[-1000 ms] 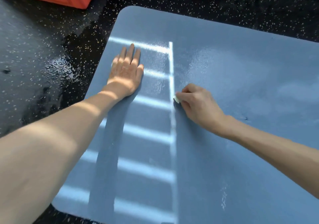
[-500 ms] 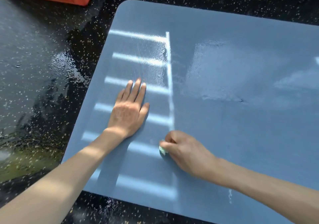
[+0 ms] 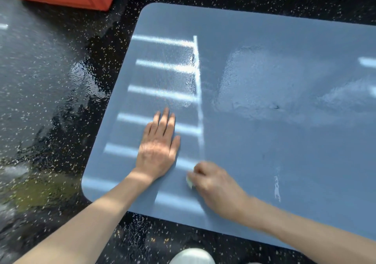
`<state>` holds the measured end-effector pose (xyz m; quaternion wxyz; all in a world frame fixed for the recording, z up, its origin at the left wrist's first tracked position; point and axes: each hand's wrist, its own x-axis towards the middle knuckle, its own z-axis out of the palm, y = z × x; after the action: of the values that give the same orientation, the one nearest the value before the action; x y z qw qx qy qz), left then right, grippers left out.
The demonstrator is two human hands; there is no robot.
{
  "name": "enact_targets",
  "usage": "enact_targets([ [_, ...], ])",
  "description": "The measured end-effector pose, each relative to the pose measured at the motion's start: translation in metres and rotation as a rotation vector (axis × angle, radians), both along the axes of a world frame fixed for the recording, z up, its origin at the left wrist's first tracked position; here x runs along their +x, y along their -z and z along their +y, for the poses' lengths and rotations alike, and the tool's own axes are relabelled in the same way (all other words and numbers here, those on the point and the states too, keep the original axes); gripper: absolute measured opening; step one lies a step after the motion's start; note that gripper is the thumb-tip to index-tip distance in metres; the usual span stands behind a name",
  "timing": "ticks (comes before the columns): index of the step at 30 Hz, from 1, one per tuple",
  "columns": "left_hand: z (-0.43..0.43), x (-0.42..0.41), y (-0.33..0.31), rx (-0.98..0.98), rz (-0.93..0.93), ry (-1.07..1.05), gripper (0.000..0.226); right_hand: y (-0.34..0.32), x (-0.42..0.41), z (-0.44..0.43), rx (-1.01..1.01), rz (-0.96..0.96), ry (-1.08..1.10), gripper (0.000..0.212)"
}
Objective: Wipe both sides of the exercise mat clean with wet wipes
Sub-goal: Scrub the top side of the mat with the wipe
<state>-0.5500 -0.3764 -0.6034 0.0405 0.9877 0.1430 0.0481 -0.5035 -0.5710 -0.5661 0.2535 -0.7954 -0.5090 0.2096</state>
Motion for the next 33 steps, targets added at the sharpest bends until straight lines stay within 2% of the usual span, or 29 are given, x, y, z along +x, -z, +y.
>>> enact_targets([
  [3, 0.000, -0.001, 0.000, -0.012, -0.007, 0.000, 0.055, -0.019, -0.036, -0.015, -0.085, 0.140, -0.256, 0.011],
  [5, 0.000, 0.000, 0.002, -0.006, -0.015, -0.003, 0.055, -0.014, -0.025, -0.012, -0.095, 0.086, -0.262, 0.010],
  [8, 0.001, 0.000, 0.003, -0.014, -0.015, -0.004, 0.056, -0.003, -0.019, -0.016, -0.040, 0.016, -0.121, 0.018],
  [12, 0.001, 0.000, 0.004, -0.013, -0.019, 0.000, 0.056, -0.013, -0.043, -0.037, -0.136, 0.196, -0.322, 0.011],
  [13, 0.001, 0.000, 0.004, -0.010, -0.022, -0.002, 0.056, -0.013, -0.037, -0.035, -0.137, 0.192, -0.294, 0.013],
  [16, 0.001, 0.001, 0.004, -0.016, -0.024, -0.008, 0.056, -0.005, -0.020, -0.032, -0.140, 0.117, -0.035, 0.026],
  [17, 0.001, 0.001, 0.003, -0.023, -0.024, -0.007, 0.056, -0.007, -0.023, -0.036, -0.136, 0.109, -0.020, 0.028],
  [21, 0.001, 0.001, 0.002, -0.028, -0.017, -0.007, 0.056, -0.015, -0.047, -0.056, -0.140, 0.223, -0.264, 0.020],
  [22, 0.001, 0.001, 0.001, -0.026, -0.015, -0.009, 0.055, -0.015, -0.038, -0.055, -0.171, 0.226, -0.248, 0.014],
  [24, 0.001, 0.001, 0.002, -0.024, -0.016, -0.010, 0.055, -0.007, -0.017, -0.052, -0.082, 0.136, -0.100, 0.005],
  [26, 0.001, 0.000, 0.001, -0.041, -0.017, -0.008, 0.056, -0.007, -0.014, -0.053, -0.071, 0.127, -0.028, 0.007],
  [28, 0.001, 0.001, -0.001, -0.069, -0.022, -0.007, 0.056, -0.012, -0.030, -0.060, -0.122, 0.172, -0.147, 0.013],
  [30, 0.001, 0.002, -0.002, -0.081, -0.035, -0.008, 0.055, -0.020, -0.034, -0.063, -0.148, 0.218, -0.318, 0.008],
  [31, 0.000, 0.003, -0.003, -0.086, -0.043, -0.010, 0.054, -0.019, -0.023, -0.059, -0.124, 0.198, -0.324, 0.006],
  [33, 0.000, 0.006, -0.005, -0.107, -0.060, -0.006, 0.050, -0.012, 0.009, -0.042, -0.040, 0.091, -0.099, 0.009],
])
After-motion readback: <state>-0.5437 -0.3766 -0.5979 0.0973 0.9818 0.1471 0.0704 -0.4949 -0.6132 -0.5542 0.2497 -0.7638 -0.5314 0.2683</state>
